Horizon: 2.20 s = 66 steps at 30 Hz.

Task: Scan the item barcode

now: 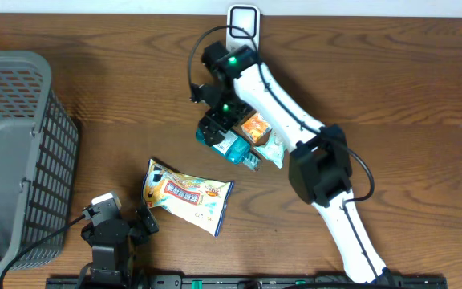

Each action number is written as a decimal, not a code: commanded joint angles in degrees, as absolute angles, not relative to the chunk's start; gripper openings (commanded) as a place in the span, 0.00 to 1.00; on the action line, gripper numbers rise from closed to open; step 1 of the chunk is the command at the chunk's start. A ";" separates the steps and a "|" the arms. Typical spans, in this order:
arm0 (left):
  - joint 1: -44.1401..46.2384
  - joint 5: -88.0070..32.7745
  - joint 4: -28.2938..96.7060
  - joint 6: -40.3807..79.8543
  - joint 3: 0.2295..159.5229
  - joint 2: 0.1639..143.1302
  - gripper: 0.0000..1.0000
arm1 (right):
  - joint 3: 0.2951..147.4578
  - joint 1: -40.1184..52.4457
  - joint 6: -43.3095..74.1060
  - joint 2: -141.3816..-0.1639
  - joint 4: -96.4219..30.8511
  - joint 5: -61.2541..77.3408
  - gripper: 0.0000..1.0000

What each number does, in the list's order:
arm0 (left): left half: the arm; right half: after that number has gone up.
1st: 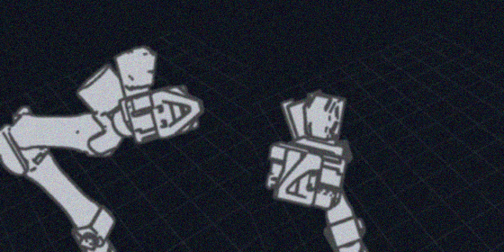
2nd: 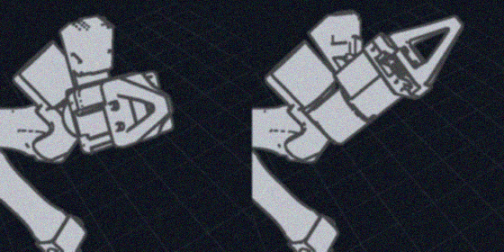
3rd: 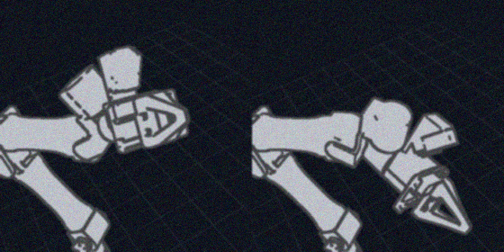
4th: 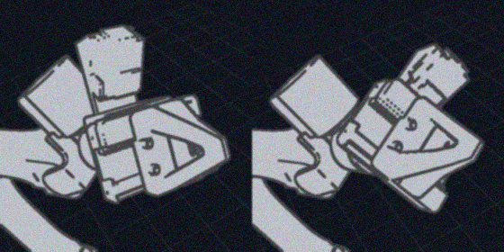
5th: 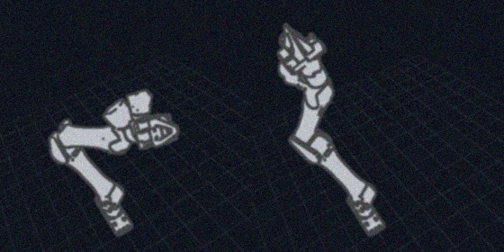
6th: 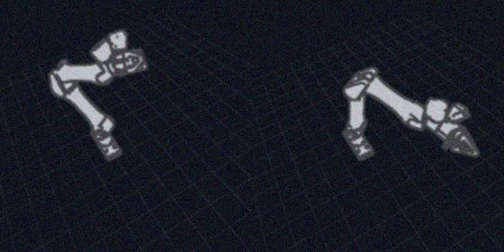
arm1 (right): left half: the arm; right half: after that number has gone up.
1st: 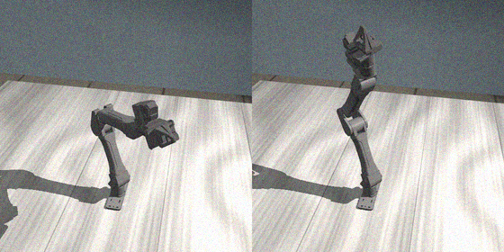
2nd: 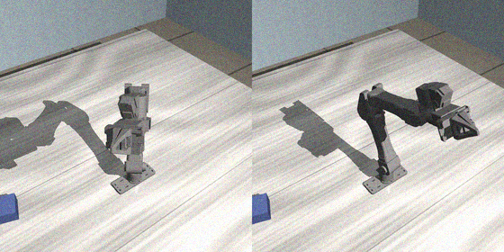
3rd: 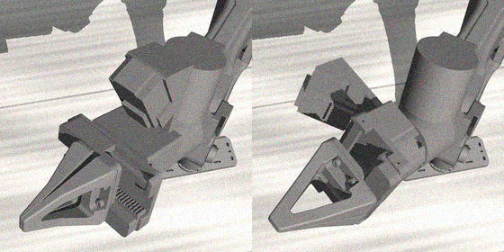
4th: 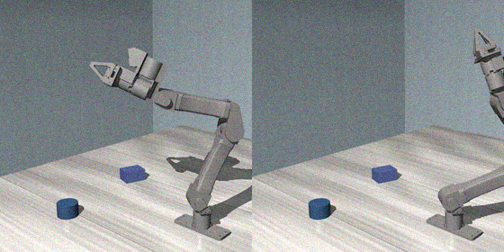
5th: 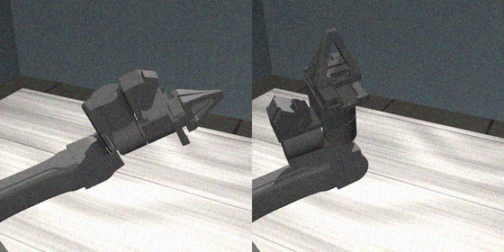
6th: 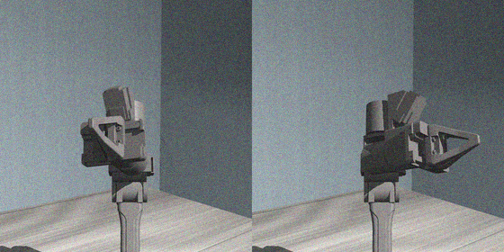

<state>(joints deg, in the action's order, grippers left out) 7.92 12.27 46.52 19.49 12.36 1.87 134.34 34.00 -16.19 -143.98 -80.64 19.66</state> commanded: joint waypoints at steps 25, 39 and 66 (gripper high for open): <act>7.79 12.62 50.52 18.26 12.34 1.78 0.98 | 131.55 31.99 -23.33 -153.16 -81.60 26.46 0.52; 7.79 12.62 50.52 18.26 12.34 1.78 0.98 | 137.01 35.27 -9.23 -152.90 -82.67 0.84 0.11; 7.79 12.62 50.52 18.26 12.34 1.78 0.98 | 140.79 28.91 -32.99 -151.30 -97.54 38.39 0.01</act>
